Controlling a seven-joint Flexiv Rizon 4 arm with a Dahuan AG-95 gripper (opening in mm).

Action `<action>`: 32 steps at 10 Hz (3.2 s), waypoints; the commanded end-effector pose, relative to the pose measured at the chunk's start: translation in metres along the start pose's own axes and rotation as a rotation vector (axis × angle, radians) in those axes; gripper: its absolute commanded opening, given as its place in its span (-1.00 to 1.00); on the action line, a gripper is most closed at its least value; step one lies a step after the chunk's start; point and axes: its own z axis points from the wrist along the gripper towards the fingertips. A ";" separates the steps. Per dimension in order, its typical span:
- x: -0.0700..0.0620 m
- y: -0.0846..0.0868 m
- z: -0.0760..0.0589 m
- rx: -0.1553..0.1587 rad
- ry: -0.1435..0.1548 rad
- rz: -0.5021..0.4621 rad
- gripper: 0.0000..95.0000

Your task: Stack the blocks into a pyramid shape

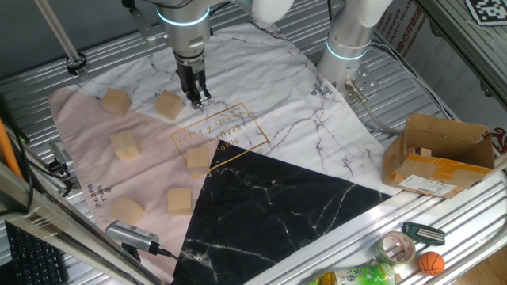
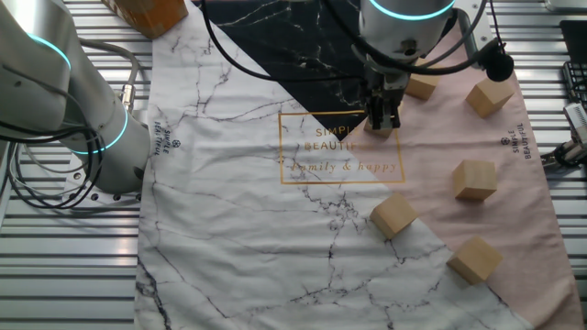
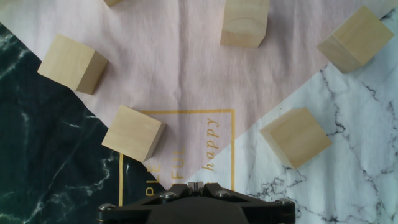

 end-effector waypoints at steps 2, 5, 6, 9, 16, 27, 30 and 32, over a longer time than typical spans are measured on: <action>0.000 0.000 0.000 0.002 -0.003 0.002 -1.00; 0.000 0.000 0.000 0.000 -0.004 0.000 -1.00; 0.001 0.000 0.000 0.007 -0.003 -0.010 -1.00; 0.001 0.000 0.000 0.003 -0.003 -0.009 -1.00; -0.006 -0.007 0.008 0.012 -0.004 -0.028 -1.00; -0.098 -0.131 0.043 0.009 0.001 -0.359 -1.00; -0.120 -0.150 0.046 0.029 0.009 -0.492 -1.00; -0.129 -0.153 0.049 0.033 0.012 -0.565 -1.00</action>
